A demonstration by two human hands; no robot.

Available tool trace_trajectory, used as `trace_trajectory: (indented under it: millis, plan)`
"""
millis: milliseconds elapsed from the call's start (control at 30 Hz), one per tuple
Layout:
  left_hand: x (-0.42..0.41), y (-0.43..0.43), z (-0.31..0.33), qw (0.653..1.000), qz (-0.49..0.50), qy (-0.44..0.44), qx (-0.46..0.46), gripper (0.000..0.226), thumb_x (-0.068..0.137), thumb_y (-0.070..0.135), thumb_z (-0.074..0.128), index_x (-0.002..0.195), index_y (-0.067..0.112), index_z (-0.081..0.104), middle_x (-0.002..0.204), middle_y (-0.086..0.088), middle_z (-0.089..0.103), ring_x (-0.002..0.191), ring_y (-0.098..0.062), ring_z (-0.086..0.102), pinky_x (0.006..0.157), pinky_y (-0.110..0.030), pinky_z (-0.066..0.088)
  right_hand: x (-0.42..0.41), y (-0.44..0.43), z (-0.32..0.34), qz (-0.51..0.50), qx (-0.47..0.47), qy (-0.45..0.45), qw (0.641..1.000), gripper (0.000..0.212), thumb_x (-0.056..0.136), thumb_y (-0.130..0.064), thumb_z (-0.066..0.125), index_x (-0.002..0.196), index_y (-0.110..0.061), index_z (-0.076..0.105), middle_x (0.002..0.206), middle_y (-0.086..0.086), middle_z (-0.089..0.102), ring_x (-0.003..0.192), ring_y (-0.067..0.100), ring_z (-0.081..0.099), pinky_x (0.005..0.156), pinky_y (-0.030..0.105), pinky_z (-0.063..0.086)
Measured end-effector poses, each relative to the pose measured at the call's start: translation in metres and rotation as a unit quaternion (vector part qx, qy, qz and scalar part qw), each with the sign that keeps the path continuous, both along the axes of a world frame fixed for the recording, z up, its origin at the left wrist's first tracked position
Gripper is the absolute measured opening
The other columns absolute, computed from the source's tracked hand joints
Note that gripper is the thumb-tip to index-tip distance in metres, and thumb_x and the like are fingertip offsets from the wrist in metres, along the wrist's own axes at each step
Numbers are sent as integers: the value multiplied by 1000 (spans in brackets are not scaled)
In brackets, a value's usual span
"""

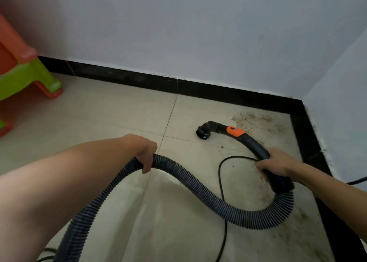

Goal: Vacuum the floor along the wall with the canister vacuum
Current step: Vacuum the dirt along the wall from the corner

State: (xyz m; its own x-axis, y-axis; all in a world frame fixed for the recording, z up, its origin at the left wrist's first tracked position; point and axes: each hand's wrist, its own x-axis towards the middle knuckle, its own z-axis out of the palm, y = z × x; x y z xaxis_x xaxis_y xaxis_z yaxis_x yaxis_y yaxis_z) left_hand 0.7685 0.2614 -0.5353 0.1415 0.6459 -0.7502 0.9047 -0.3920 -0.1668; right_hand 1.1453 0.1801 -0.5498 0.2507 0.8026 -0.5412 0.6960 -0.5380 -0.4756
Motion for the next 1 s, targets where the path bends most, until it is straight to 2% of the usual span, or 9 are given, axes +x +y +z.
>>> trace_trajectory:
  millis: [100, 233, 300, 400, 500, 667, 800, 900, 1000]
  plan:
    - [-9, 2, -4, 1000, 19, -7, 4, 49, 62, 37, 81, 96, 20, 50, 83, 1, 58, 74, -19, 61, 65, -33, 52, -4, 9, 1, -36, 30, -24, 999, 13, 77, -7, 73, 79, -9, 60, 48, 1, 63, 36, 9, 58, 31, 14, 38]
    - [-12, 7, -11, 1000, 18, 0, -4, 53, 60, 37, 82, 100, 21, 51, 90, 1, 59, 86, -22, 62, 78, -38, 54, -22, 12, -5, 50, -9, 15, 999, 18, 75, -5, 71, 89, -7, 59, 56, 8, 69, 47, 20, 67, 45, 26, 52]
    - [-11, 10, -17, 1000, 17, 0, -12, 51, 60, 35, 82, 98, 21, 51, 90, 1, 59, 87, -23, 63, 81, -40, 55, -26, 14, -12, 91, -16, 4, 996, 23, 74, -9, 72, 91, -15, 57, 58, 7, 70, 50, 20, 68, 49, 31, 56]
    - [-4, 15, -28, 999, 19, -29, -10, 50, 63, 35, 80, 100, 20, 49, 90, 1, 58, 87, -21, 62, 80, -39, 55, -19, 29, -21, 106, 28, -139, 984, 28, 75, -26, 74, 94, -23, 54, 71, 2, 69, 61, 18, 67, 57, 34, 56]
    - [2, 24, -33, 997, 34, -65, 9, 49, 68, 36, 78, 101, 20, 45, 87, 1, 55, 85, -20, 60, 76, -37, 54, -9, 58, -25, 56, 64, -242, 966, 36, 78, -34, 72, 102, -18, 53, 77, 2, 58, 65, 17, 57, 51, 28, 41]
    - [-5, 41, -38, 992, 78, -94, 26, 46, 67, 33, 77, 97, 19, 45, 85, 1, 55, 80, -20, 59, 75, -38, 54, -15, 124, -30, 15, 88, -263, 961, 41, 79, -37, 71, 109, -14, 56, 71, 3, 52, 59, 17, 52, 46, 26, 35]
    - [-36, 43, -46, 991, 110, -71, 31, 47, 65, 33, 77, 96, 19, 43, 83, 1, 52, 78, -19, 58, 70, -35, 51, -32, 156, -38, 2, 93, -217, 972, 42, 78, -34, 73, 109, -11, 54, 77, 7, 55, 63, 21, 55, 50, 28, 41]
    - [-58, 37, -55, 991, 122, -46, 19, 46, 65, 31, 76, 96, 20, 44, 85, 1, 54, 75, -17, 57, 68, -34, 51, -50, 165, -42, 36, 108, -235, 965, 39, 78, -37, 72, 104, -15, 52, 75, 5, 54, 63, 21, 55, 54, 30, 43]
    - [-63, 31, -60, 992, 119, -27, 3, 47, 66, 30, 76, 98, 20, 43, 85, 1, 53, 76, -17, 57, 67, -32, 49, -70, 176, -37, 89, 136, -235, 958, 38, 80, -41, 68, 102, -20, 48, 76, 2, 52, 63, 20, 52, 53, 29, 39]
